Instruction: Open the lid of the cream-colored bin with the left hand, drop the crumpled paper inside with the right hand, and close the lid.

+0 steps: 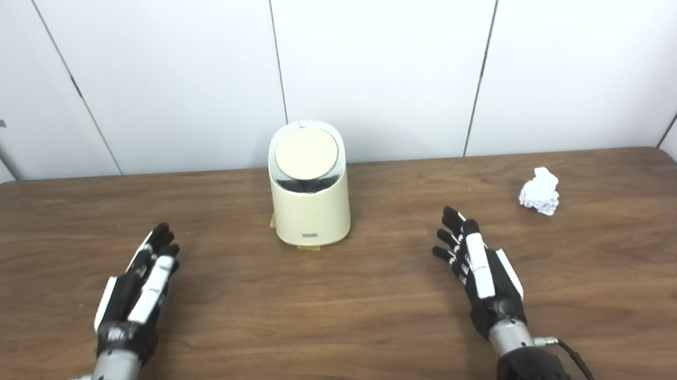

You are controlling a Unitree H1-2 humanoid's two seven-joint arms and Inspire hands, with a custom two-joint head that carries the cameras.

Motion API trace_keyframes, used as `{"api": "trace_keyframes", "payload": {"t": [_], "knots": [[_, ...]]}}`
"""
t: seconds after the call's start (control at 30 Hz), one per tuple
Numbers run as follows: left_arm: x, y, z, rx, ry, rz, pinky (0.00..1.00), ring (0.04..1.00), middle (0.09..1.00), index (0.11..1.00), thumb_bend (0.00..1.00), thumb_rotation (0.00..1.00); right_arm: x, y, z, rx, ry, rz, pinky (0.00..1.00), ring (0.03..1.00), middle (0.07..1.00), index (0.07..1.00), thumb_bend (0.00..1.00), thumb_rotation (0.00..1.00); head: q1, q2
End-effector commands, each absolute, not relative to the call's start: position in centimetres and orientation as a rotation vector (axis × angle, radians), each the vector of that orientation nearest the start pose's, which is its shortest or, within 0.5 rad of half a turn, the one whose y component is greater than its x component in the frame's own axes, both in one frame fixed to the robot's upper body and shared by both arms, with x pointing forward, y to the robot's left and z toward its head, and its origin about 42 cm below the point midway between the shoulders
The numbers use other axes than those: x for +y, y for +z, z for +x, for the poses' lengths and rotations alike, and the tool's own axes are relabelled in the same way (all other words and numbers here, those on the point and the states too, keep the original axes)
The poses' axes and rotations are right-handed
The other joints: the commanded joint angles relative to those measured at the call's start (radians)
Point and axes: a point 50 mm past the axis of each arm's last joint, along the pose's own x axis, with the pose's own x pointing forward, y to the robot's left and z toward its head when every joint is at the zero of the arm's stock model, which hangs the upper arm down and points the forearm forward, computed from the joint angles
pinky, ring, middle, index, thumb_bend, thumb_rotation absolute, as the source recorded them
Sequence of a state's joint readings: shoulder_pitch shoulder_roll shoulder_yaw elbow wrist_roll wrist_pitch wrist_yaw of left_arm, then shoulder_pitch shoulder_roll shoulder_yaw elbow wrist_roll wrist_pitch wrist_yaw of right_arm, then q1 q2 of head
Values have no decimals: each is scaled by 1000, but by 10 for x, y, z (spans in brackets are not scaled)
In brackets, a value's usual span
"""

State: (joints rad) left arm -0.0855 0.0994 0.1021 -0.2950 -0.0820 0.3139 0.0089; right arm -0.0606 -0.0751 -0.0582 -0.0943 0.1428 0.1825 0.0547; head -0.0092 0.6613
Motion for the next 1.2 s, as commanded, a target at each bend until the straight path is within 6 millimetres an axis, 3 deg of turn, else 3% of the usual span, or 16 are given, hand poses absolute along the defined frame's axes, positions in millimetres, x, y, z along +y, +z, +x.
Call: {"api": "trace_keyframes", "payload": {"t": [0.0,0.17,0.37,0.57,0.77,0.93,1.17], "knots": [[247,228,325,-209,34,35,957,957,952,980,676,440,-238,143,312,-64,50,77,859,937,958,937,652,1000,1,-6],[232,268,359,-256,8,107,853,923,935,963,721,359,-239,142,314,-70,50,79,869,935,959,939,647,1000,1,-22],[211,303,396,-280,-35,337,917,924,936,964,776,366,-238,139,313,-71,53,73,893,941,961,941,635,1000,-1,-36],[189,329,430,-285,-92,426,846,910,939,967,818,291,-238,135,314,-67,46,62,896,929,949,929,644,1000,3,-50],[165,346,459,-261,-151,559,801,911,940,960,858,219,-236,135,314,-71,48,69,911,936,953,933,634,1000,-1,-51],[149,354,474,-248,-161,713,698,885,937,949,888,105,-235,137,313,-75,47,65,919,940,956,934,636,1000,-3,-45],[131,348,483,-226,-175,820,761,921,953,943,912,38,-234,139,310,-73,40,57,930,941,951,934,629,1000,-3,-33]]}}
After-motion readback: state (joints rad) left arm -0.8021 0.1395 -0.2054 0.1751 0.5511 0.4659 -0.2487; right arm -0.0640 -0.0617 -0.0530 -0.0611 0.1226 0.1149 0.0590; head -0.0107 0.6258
